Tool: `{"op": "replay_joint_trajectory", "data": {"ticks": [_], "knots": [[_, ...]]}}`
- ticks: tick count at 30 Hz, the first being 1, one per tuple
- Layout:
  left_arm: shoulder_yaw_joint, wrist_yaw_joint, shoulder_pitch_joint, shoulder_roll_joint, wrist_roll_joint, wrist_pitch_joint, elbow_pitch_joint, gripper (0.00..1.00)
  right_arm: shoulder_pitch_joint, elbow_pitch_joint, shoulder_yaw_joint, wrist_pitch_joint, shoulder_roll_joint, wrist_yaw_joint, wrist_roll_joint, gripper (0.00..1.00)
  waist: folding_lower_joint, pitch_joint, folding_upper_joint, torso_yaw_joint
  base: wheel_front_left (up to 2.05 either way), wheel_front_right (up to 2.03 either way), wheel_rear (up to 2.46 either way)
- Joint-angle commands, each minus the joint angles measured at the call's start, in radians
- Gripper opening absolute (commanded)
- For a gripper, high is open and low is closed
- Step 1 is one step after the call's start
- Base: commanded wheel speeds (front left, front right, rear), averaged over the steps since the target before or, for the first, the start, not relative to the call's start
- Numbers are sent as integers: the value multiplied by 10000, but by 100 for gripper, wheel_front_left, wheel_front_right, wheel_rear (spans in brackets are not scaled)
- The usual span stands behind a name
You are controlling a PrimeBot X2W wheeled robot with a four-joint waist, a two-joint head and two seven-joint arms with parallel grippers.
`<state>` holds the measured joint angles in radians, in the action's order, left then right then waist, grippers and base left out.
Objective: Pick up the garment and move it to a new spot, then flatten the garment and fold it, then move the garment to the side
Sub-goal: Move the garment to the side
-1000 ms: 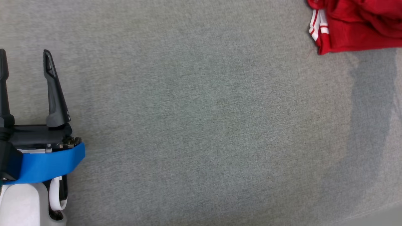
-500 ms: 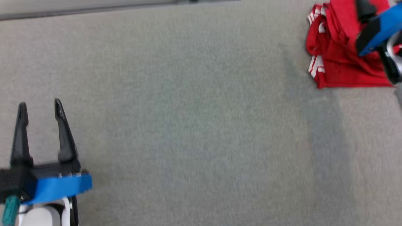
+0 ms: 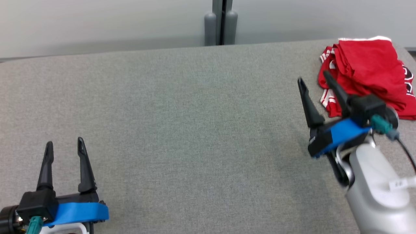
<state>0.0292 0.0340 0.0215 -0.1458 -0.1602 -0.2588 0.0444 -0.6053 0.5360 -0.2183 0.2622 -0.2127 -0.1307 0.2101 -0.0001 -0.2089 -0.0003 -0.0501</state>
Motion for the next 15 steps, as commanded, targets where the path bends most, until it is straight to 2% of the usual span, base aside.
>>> {"op": "replay_joint_trajectory", "data": {"ticks": [1, 9, 15], "knots": [[6, -48, -143, 36, -47, -60, 161, 100, 718, -221, 319, 31, 165, -2, -148, 100, 1, 197, 3, -2, 0, 0, 0], [-144, -141, -415, 106, -132, -68, 834, 100, 3194, -885, 1747, 31, 837, -2, -658, 100, 1, 1110, 3, 67, 0, 0, 0], [-258, -225, -602, 113, -183, -64, 1136, 100, 4405, -1476, 2287, 32, 1282, -2, -977, 100, 1, 1587, 3, 40, 0, 0, 0]]}}
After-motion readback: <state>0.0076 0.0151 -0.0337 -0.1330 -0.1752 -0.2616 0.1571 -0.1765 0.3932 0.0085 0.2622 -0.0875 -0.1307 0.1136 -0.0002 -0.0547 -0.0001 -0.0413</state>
